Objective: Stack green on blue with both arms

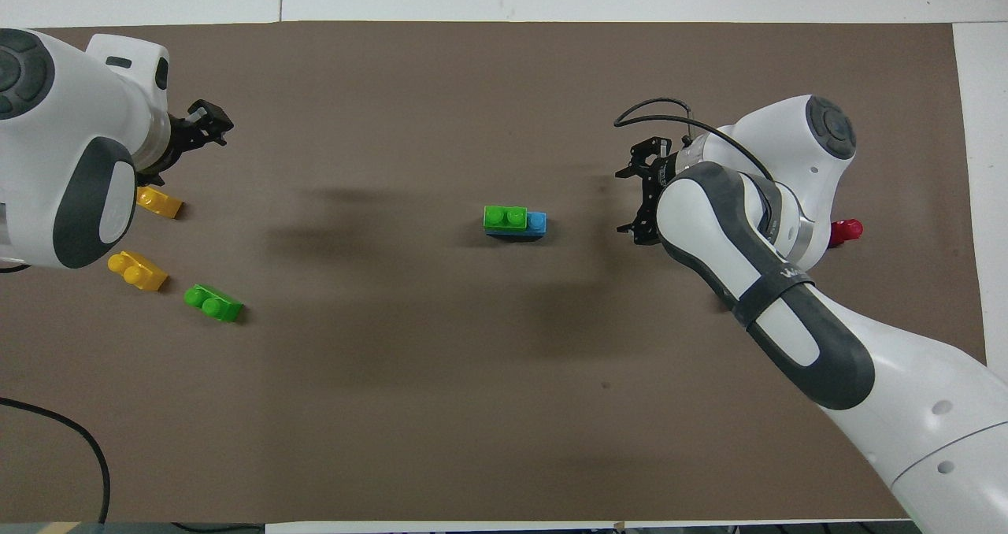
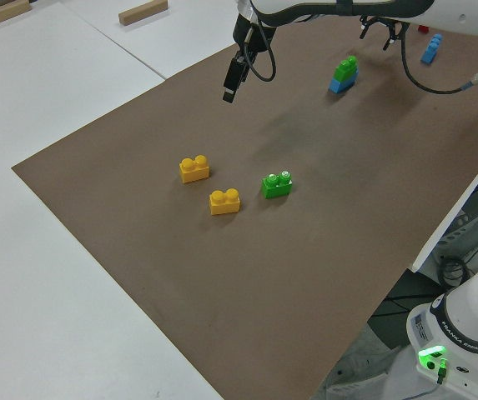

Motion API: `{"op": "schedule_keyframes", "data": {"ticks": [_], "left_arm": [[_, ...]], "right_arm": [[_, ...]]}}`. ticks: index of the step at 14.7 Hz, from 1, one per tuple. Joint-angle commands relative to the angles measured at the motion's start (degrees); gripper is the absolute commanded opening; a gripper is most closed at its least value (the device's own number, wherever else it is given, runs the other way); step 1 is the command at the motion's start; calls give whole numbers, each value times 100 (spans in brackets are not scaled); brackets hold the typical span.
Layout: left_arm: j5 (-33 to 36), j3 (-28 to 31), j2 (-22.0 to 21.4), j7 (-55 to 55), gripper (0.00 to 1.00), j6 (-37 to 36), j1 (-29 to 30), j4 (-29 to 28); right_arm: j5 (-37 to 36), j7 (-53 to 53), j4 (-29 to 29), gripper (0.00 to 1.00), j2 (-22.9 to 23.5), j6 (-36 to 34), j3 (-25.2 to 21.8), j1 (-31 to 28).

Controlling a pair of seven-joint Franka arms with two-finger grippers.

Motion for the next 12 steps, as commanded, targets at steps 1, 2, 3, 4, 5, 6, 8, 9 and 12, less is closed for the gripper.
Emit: {"op": "schedule_keyframes", "data": {"ticks": [1,2,3,4,5,6,8,9,12], "left_arm": [[-38,-82,-326,998,100,-401,209,-116],[-221,-74,-440,1192,100,-542,209,-125],[-406,-65,-598,1351,100,-691,209,-125],[-512,-65,-756,1430,100,-875,209,-142],[-592,-65,-879,1431,100,-1025,209,-151],[-653,-65,-1002,1431,100,-1148,192,-169],[-680,-65,-1196,1484,100,-1333,148,-221],[-680,-65,-1275,1667,100,-1378,148,-282],[-838,-56,-1442,2248,100,-1448,209,-353]], "right_arm": [[133,-474,-16,91,-117,-271,41,-264],[124,-561,-16,91,-117,-271,41,-299],[115,-649,-16,91,-117,-289,41,-343],[97,-755,-16,91,-117,-367,32,-422],[97,-930,27,91,-117,-455,32,-518],[88,-1071,63,92,-117,-552,15,-606],[-147,-1221,220,93,-161,-763,6,-756],[-384,-1265,317,93,-179,-877,6,-826],[-981,-1808,537,94,-485,-1255,-3,-906]]}}
